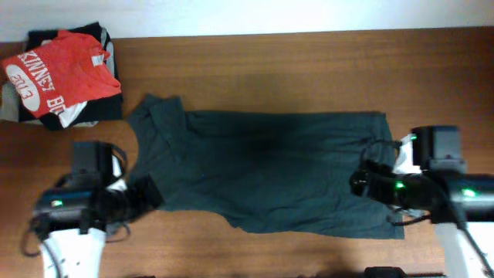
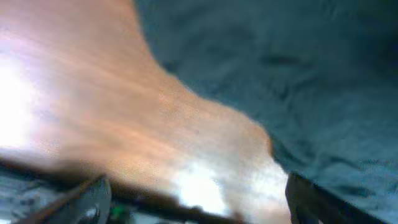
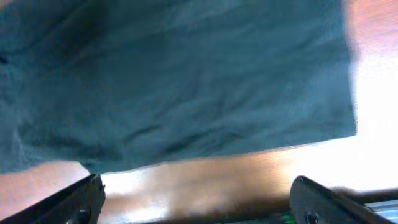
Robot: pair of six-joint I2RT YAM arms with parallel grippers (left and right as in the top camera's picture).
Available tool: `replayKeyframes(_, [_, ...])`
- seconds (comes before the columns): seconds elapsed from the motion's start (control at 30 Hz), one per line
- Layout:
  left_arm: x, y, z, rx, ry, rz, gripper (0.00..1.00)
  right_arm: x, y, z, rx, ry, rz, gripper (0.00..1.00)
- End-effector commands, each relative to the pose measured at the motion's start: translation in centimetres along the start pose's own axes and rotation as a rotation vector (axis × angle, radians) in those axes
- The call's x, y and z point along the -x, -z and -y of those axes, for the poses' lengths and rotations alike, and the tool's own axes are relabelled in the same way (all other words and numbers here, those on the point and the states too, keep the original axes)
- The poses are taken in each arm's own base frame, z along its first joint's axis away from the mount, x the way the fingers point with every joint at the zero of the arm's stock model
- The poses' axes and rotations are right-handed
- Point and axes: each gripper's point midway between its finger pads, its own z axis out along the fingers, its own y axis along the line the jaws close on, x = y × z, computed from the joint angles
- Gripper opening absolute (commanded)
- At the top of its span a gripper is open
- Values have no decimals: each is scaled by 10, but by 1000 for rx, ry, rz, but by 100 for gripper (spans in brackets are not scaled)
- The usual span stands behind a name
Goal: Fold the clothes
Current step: 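Grasp the near edge with both grippers and lift it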
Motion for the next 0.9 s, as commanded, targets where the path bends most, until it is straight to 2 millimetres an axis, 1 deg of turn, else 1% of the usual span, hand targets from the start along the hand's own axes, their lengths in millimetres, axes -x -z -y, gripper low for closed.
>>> replayKeyframes(0.0, [-32, -56, 0, -46, 34, -181, 89, -23, -53, 3, 32, -45, -151, 99])
replayKeyframes(0.07, [-34, -80, -4, -23, 43, -229, 89, -27, -81, 11, 7, -79, -202, 99])
replayKeyframes(0.17, [-18, -107, -1, -17, 32, -245, 89, -26, -108, 16, -19, -119, -253, 99])
replayKeyframes(0.2, [-16, -114, 0, -12, 35, -256, 89, -26, -114, 17, -26, -122, -268, 99])
replayKeyframes(0.23, [-16, -127, -2, 1, 42, -293, 89, -27, -122, 19, -40, -130, -298, 99])
replayKeyframes(0.3, [-19, -139, -4, 21, 51, -339, 89, -26, -131, 21, -51, -136, -323, 99])
replayKeyframes(0.33, [-19, -149, -5, 27, 54, -359, 82, -25, -137, 22, -55, -139, -330, 99])
replayKeyframes(0.37, [-17, -154, -3, 26, 48, -358, 81, -24, -141, 22, -57, -139, -334, 99])
replayKeyframes(0.4, [-15, -160, 3, 10, 32, -350, 81, -23, -144, 22, -58, -140, -336, 99])
replayKeyframes(0.47, [-12, -165, 17, -40, 5, -338, 78, -21, -147, 22, -56, -139, -333, 99])
replayKeyframes(0.5, [-9, -167, 22, -52, -5, -322, 69, -20, -147, 22, -55, -138, -330, 99])
replayKeyframes(0.57, [-4, -169, 28, -67, -24, -293, 47, -20, -147, 22, -55, -138, -330, 99])
replayKeyframes(0.63, [-2, -169, 29, -71, -22, -285, 23, -20, -147, 22, -57, -138, -328, 99])
replayKeyframes(0.67, [-2, -169, 29, -71, -22, -285, 8, -19, -147, 24, -69, -137, -324, 99])
replayKeyframes(0.7, [-2, -169, 29, -72, -20, -289, 1, -17, -148, 35, -133, -174, -301, 98])
replayKeyframes(0.73, [-5, -166, 30, -77, -12, -307, 1, -17, -149, 41, -170, -201, -286, 99])
replayKeyframes(0.8, [-7, -159, 31, -69, 7, -334, 0, -17, -152, 42, -170, -202, -279, 99])
replayKeyframes(0.87, [-6, -148, 33, -54, 15, -359, 0, -21, -155, 46, -181, -232, -281, 99])
